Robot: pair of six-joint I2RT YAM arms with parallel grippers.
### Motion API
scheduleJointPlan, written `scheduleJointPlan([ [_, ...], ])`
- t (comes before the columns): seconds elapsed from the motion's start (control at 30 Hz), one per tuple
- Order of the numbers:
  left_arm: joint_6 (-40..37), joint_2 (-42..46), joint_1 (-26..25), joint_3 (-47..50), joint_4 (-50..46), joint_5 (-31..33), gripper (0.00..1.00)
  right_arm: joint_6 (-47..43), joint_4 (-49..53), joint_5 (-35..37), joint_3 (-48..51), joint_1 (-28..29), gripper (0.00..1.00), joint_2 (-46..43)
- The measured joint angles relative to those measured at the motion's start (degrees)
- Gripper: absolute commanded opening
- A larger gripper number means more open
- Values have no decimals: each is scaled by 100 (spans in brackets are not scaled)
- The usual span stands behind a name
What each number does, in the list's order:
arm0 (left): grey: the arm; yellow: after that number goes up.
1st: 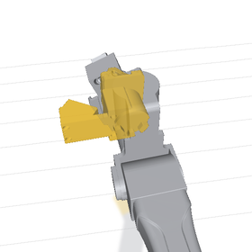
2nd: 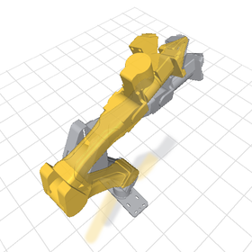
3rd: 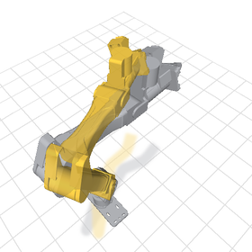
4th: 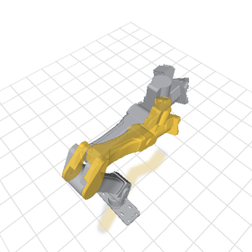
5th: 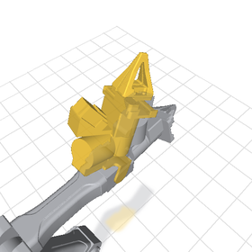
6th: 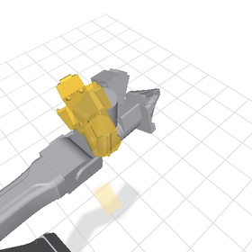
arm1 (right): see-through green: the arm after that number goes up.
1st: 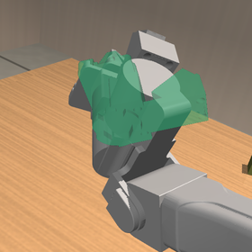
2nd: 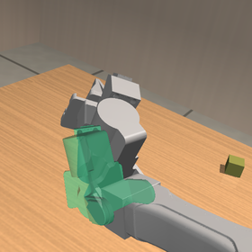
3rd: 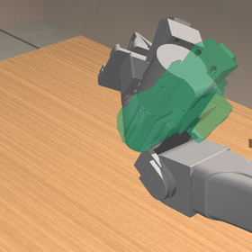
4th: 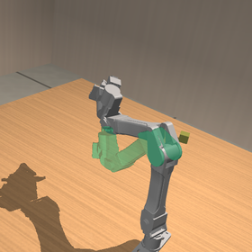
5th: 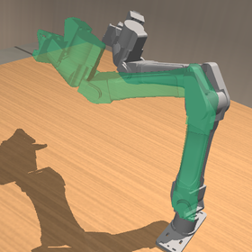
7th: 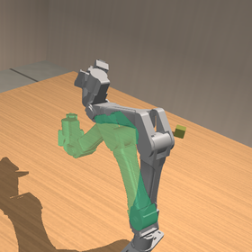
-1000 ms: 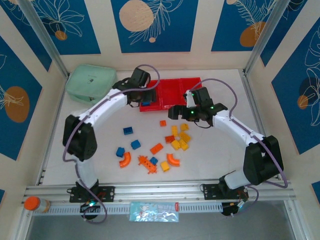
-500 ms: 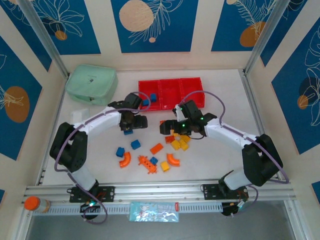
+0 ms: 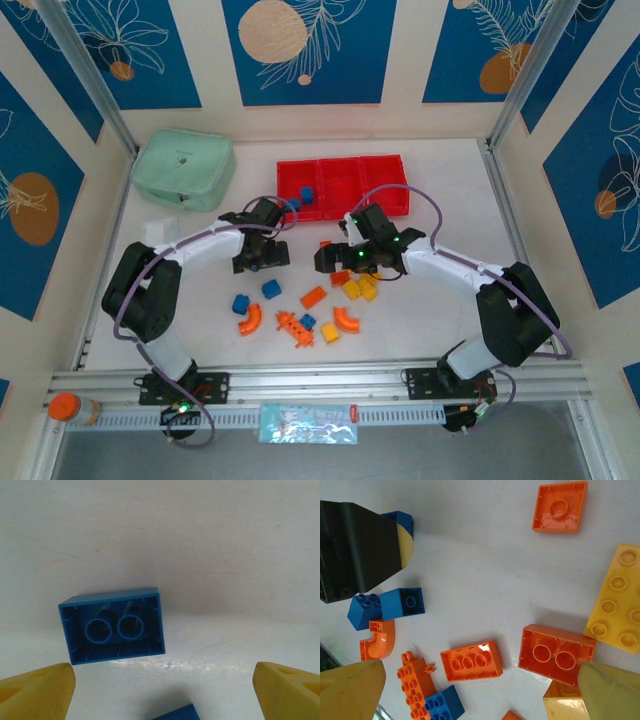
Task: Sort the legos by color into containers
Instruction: Pick up the lego from the center of the table.
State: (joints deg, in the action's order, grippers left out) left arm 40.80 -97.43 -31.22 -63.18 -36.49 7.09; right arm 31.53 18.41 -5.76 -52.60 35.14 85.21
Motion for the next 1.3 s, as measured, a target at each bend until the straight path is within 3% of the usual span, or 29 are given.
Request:
scheduleJointPlan([
  [0.27, 138, -20, 116, 37, 11, 332, 88, 0, -4, 33, -63, 0, 99, 140],
  [0.53, 94, -560, 166, -7, 120, 323, 75, -2, -20, 37, -66, -15, 99, 170],
  [0.97, -46, -643, 186, -118, 149, 308, 48, -50, -13, 37, -114, -125, 99, 170],
  [1.3, -201, -356, 57, -557, -114, 275, 44, -205, 85, 35, -197, -437, 99, 79],
])
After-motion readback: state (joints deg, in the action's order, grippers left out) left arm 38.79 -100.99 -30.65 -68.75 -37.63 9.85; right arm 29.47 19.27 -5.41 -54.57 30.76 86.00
